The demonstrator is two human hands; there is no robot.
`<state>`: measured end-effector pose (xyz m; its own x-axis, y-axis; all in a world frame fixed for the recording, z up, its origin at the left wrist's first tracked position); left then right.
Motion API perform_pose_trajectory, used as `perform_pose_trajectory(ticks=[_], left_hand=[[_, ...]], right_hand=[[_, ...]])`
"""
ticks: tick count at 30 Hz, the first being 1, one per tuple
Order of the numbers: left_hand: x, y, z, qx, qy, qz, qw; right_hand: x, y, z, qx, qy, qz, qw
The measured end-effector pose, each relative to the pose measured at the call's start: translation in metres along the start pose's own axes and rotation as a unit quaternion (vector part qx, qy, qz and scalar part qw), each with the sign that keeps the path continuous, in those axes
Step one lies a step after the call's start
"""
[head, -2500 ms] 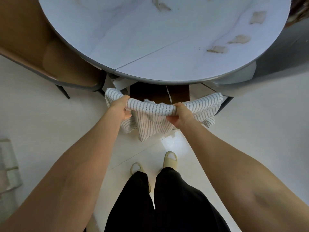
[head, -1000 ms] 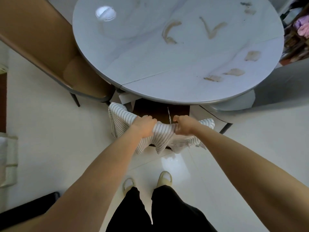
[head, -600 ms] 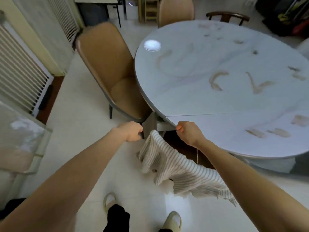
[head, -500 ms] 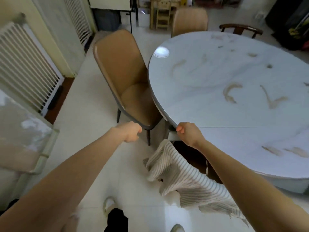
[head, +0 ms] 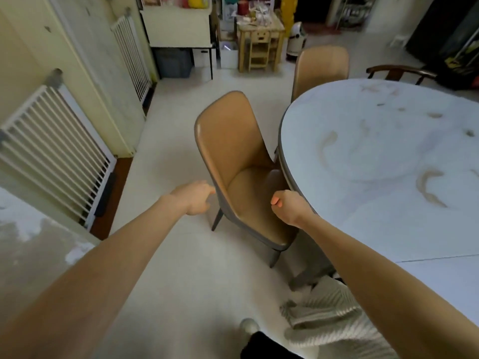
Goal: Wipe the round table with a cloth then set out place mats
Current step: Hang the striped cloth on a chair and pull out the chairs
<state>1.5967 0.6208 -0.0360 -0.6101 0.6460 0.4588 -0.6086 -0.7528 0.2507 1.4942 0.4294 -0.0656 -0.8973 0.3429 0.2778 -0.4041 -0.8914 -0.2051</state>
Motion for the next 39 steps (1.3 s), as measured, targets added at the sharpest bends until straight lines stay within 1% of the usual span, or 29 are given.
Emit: perform_pose_trajectory(ticks=[4, 6, 9, 10, 13, 15, 16, 18, 20, 22, 24, 26, 27, 28, 29, 30, 31, 33, 34, 37, 39], left_hand=[[-0.055, -0.043, 0.049, -0.062, 0.032, -0.048, 0.996], [-0.085, -0.064, 0.068, -0.099, 0.041, -0.057, 0.993], [-0.148, -0.104, 0.117, -0.133, 0.068, -0.060, 0.987], [-0.167, -0.115, 0.131, -0.137, 0.068, -0.061, 0.986], [-0.219, -0.145, 0.164, -0.164, 0.051, -0.057, 0.983], [-0.256, -0.162, 0.186, -0.184, 0.049, -0.064, 0.980], [-0.267, -0.165, 0.191, -0.191, 0.048, -0.070, 0.978], [-0.309, -0.174, 0.214, -0.207, 0.039, -0.107, 0.972], [-0.346, -0.174, 0.230, -0.241, 0.043, -0.150, 0.958], [-0.391, -0.169, 0.244, -0.267, 0.046, -0.214, 0.939], [-0.416, -0.156, 0.245, -0.291, 0.037, -0.272, 0.917], [-0.452, -0.144, 0.243, -0.328, 0.017, -0.356, 0.875], [-0.467, -0.139, 0.240, -0.344, 0.012, -0.386, 0.856], [-0.484, -0.133, 0.237, -0.349, 0.007, -0.422, 0.837], [-0.490, -0.129, 0.235, -0.338, 0.003, -0.439, 0.833], [-0.497, -0.125, 0.232, -0.335, -0.012, -0.464, 0.820], [-0.503, -0.121, 0.230, -0.330, -0.020, -0.503, 0.799], [-0.504, -0.115, 0.232, -0.317, -0.004, -0.551, 0.772], [-0.501, -0.115, 0.231, -0.325, -0.001, -0.569, 0.756], [-0.480, -0.121, 0.217, -0.373, 0.004, -0.626, 0.685], [-0.464, -0.130, 0.207, -0.395, -0.005, -0.651, 0.648]], right_hand=[[-0.085, -0.026, 0.018, -0.017, 0.012, -0.013, 1.000], [-0.122, -0.041, 0.023, -0.037, 0.014, -0.013, 0.999], [-0.206, -0.067, 0.026, -0.077, 0.007, -0.014, 0.997], [-0.231, -0.073, 0.026, -0.088, -0.004, -0.022, 0.996], [-0.294, -0.096, 0.026, -0.064, -0.067, -0.021, 0.995], [-0.331, -0.108, 0.036, -0.072, -0.075, -0.034, 0.994], [-0.339, -0.109, 0.042, -0.095, -0.073, -0.047, 0.992], [-0.377, -0.115, 0.054, -0.138, -0.073, -0.084, 0.984], [-0.405, -0.122, 0.062, -0.172, -0.073, -0.098, 0.977], [-0.436, -0.126, 0.061, -0.229, -0.088, -0.132, 0.960], [-0.449, -0.141, 0.053, -0.263, -0.144, -0.136, 0.944], [-0.473, -0.148, 0.038, -0.288, -0.180, -0.181, 0.923], [-0.482, -0.152, 0.036, -0.287, -0.179, -0.202, 0.919], [-0.493, -0.152, 0.034, -0.285, -0.159, -0.249, 0.912], [-0.497, -0.150, 0.036, -0.271, -0.136, -0.290, 0.908], [-0.501, -0.153, 0.036, -0.266, -0.108, -0.332, 0.898], [-0.503, -0.158, 0.034, -0.260, -0.070, -0.380, 0.885], [-0.503, -0.168, 0.038, -0.223, 0.006, -0.443, 0.868], [-0.499, -0.175, 0.039, -0.226, 0.025, -0.466, 0.855], [-0.485, -0.197, 0.029, -0.266, 0.016, -0.484, 0.833], [-0.470, -0.211, 0.023, -0.268, 0.013, -0.491, 0.829]])
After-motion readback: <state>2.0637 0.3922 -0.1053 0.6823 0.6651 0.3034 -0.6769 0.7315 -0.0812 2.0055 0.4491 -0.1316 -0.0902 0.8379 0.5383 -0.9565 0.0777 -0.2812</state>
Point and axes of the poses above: each hand's wrist, its own x-axis away from the middle knuckle, its own z-axis out of the back of the hand, y = z × x, the point moved 9 cm from there along -x, towards the middle knuckle, and after that the axes turned 12 degrees about x, right-handed, at the moved point
